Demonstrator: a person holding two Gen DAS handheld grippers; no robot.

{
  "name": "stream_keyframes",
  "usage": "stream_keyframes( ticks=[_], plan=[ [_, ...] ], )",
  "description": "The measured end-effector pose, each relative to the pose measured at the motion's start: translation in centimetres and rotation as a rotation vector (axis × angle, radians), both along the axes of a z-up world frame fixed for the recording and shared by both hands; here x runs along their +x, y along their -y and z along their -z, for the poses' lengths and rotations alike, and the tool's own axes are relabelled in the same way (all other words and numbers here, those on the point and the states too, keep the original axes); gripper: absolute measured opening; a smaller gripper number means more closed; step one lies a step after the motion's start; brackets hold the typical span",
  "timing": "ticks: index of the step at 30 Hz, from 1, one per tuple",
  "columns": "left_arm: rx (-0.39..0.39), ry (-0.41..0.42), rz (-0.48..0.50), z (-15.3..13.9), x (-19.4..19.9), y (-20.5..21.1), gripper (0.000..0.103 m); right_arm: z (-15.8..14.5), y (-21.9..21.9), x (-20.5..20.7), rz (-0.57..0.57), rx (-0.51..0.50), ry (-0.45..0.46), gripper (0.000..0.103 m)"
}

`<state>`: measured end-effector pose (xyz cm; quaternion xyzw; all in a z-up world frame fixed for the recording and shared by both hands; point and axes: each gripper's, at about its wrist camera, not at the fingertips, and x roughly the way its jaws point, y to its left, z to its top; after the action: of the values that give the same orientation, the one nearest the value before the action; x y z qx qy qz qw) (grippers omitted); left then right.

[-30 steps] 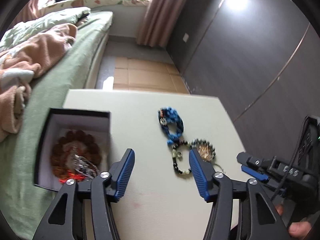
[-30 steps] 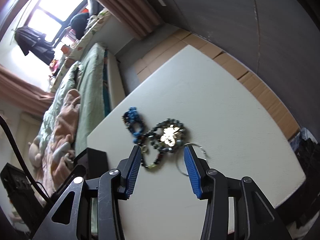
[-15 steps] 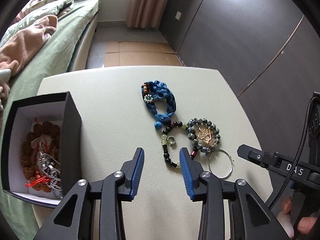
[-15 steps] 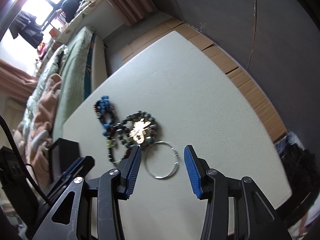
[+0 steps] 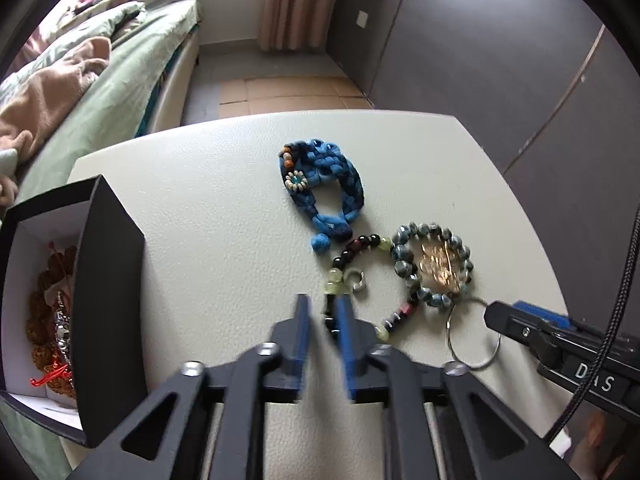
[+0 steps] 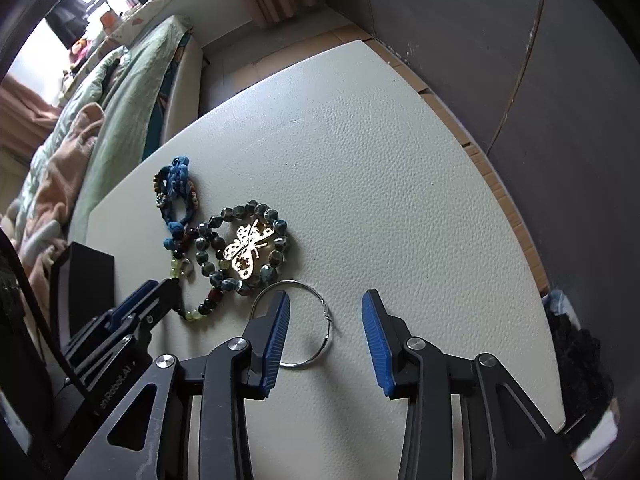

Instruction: Organize jewelry

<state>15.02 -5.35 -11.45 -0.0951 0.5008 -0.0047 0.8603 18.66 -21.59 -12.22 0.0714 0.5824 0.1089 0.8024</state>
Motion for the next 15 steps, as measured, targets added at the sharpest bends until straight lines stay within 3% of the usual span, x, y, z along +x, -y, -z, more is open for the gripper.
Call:
stream_keyframes(
  ticks=[5, 8, 9, 15],
  plan=[
    [-0.006, -0.002, 0.013, -0.2, -0.6, -0.1, 0.008, 0.0, -1.2, -0.6, -0.063, -0.092, 0.029, 0.03],
    [-0.02, 0.024, 0.012, -1.0, -0.8, -0.4, 0.007, -0.1, -1.7, -0.9, -0.106, -0.132, 0.048, 0.013],
    [-0.026, 0.044, 0.011, -1.7, -1.1, -0.6, 0.008, -0.1, -1.9, -0.9, -0.118, -0.143, 0.052, 0.011],
    [-0.058, 0.11, 0.007, -3.9, -1.9, -1.4, 0.007, -0.5, -2.0, -1.3, -0.143, -0.128, 0.064, 0.004]
  ],
)
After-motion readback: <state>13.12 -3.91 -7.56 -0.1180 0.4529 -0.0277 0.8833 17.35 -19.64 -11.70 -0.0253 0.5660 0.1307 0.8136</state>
